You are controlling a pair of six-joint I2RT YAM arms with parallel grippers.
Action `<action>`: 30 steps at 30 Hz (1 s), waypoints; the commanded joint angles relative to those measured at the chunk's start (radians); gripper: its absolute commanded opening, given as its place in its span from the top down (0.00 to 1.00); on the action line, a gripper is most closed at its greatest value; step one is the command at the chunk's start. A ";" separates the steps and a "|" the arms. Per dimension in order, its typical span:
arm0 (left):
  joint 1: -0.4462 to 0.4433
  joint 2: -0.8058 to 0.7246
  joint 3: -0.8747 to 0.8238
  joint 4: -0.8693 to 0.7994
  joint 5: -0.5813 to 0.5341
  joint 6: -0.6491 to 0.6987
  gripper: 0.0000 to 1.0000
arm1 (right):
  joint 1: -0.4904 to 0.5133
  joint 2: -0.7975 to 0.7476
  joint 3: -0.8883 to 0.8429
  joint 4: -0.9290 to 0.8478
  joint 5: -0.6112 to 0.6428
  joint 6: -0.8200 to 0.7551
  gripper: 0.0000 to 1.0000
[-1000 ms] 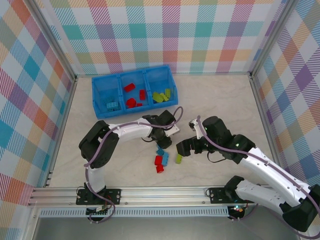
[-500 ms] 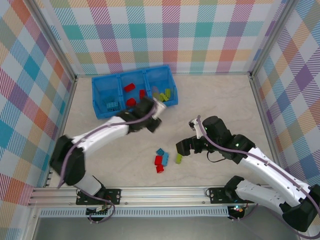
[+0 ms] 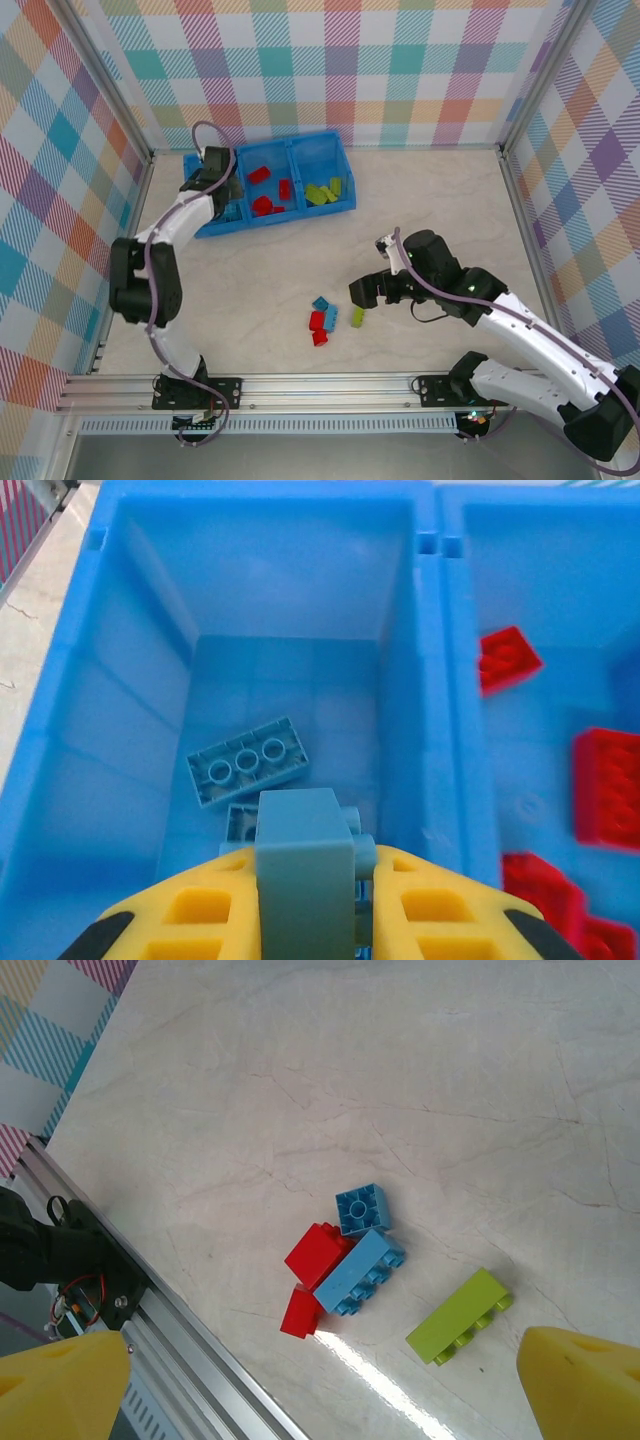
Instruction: Sort the legos into containers by color
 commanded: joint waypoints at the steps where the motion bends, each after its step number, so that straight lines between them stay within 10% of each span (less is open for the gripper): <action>1: 0.027 0.023 0.097 -0.041 -0.069 -0.067 0.68 | 0.004 -0.025 -0.013 -0.022 0.031 0.050 0.00; 5: 0.031 -0.050 0.071 -0.013 -0.041 -0.063 0.42 | 0.005 -0.017 -0.033 -0.025 0.079 0.147 0.01; 13: -0.008 -0.477 -0.162 0.007 0.342 -0.073 0.39 | 0.018 0.044 -0.117 -0.036 0.277 0.454 0.09; 30: -0.519 -1.004 -0.520 -0.450 0.846 1.104 0.04 | 0.123 0.484 -0.102 0.200 0.178 0.492 0.22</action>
